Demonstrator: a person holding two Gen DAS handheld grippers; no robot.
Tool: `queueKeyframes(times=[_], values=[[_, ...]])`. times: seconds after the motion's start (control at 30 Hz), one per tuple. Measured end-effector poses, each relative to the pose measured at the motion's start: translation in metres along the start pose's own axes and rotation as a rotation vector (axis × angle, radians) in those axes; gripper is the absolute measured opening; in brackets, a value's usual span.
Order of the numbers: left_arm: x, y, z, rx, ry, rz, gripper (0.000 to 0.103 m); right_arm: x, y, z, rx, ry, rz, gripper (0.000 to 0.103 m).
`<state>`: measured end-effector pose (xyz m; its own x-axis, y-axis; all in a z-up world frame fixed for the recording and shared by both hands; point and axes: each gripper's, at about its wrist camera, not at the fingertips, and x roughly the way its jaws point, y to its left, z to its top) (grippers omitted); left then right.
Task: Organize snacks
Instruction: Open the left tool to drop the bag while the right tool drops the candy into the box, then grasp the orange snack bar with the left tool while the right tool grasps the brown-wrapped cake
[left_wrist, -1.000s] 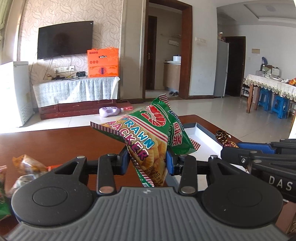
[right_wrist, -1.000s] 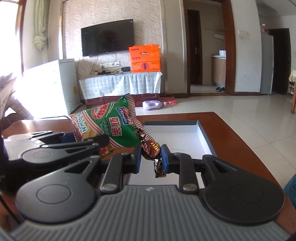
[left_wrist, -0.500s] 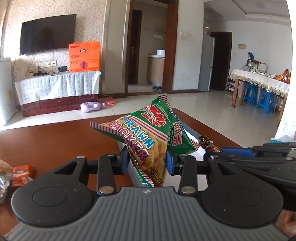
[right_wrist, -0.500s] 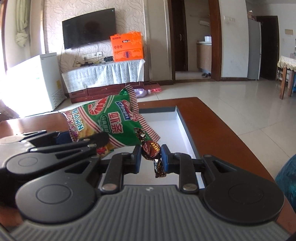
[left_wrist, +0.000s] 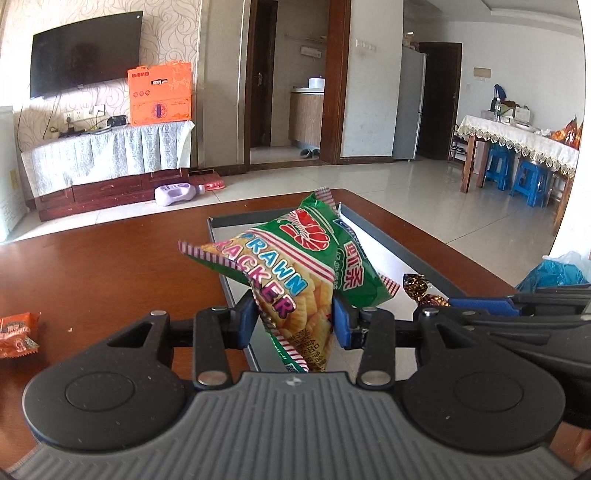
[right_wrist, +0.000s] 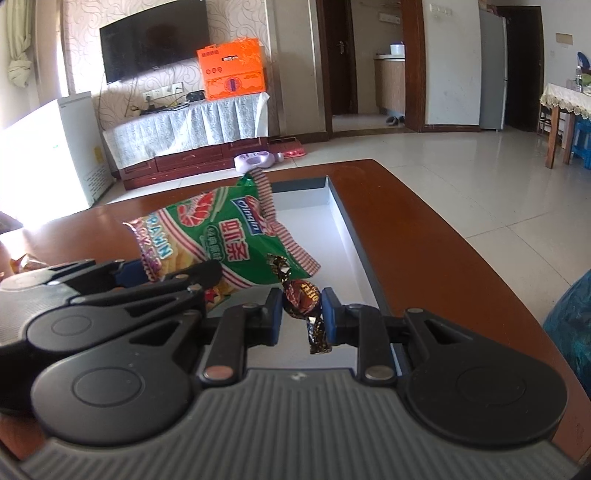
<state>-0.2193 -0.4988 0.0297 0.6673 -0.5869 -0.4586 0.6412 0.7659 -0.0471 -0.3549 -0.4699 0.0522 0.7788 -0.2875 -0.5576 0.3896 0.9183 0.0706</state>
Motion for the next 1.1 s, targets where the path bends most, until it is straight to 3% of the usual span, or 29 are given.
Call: queueKeyframes(times=[0.07, 0.13, 0.2, 0.37, 0.43, 0.57, 0.73, 0.83, 1.1], values=[[-0.001, 0.001, 0.002, 0.004, -0.005, 0.013, 0.057, 0.001, -0.001, -0.001, 0.008, 0.002, -0.006, 0.027], [-0.003, 0.003, 0.002, 0.000, -0.016, 0.045, 0.074, 0.000, -0.002, -0.002, 0.014, -0.003, -0.019, 0.027], [-0.006, 0.007, 0.001, -0.013, -0.032, 0.057, 0.080, -0.002, -0.003, -0.001, 0.024, -0.010, -0.026, 0.027], [-0.014, 0.014, -0.001, -0.027, -0.033, 0.075, 0.084, -0.005, -0.002, -0.002, 0.010, -0.023, -0.026, 0.028], [-0.019, 0.019, -0.001, -0.037, -0.033, 0.092, 0.089, -0.007, -0.001, -0.003, 0.000, -0.035, -0.032, 0.034], [-0.026, 0.033, 0.001, -0.051, -0.039, 0.091, 0.091, -0.011, -0.001, -0.003, 0.002, -0.056, -0.044, 0.055], [-0.049, 0.041, -0.001, -0.044, -0.066, 0.095, 0.092, -0.020, 0.004, -0.002, -0.013, -0.105, -0.025, 0.057], [-0.072, 0.037, -0.008, -0.032, -0.081, 0.124, 0.098, -0.026, 0.008, -0.003, -0.020, -0.117, -0.024, 0.063], [-0.124, 0.054, -0.018, 0.011, -0.121, 0.156, 0.099, -0.049, 0.026, -0.004, -0.030, -0.167, 0.012, 0.064]])
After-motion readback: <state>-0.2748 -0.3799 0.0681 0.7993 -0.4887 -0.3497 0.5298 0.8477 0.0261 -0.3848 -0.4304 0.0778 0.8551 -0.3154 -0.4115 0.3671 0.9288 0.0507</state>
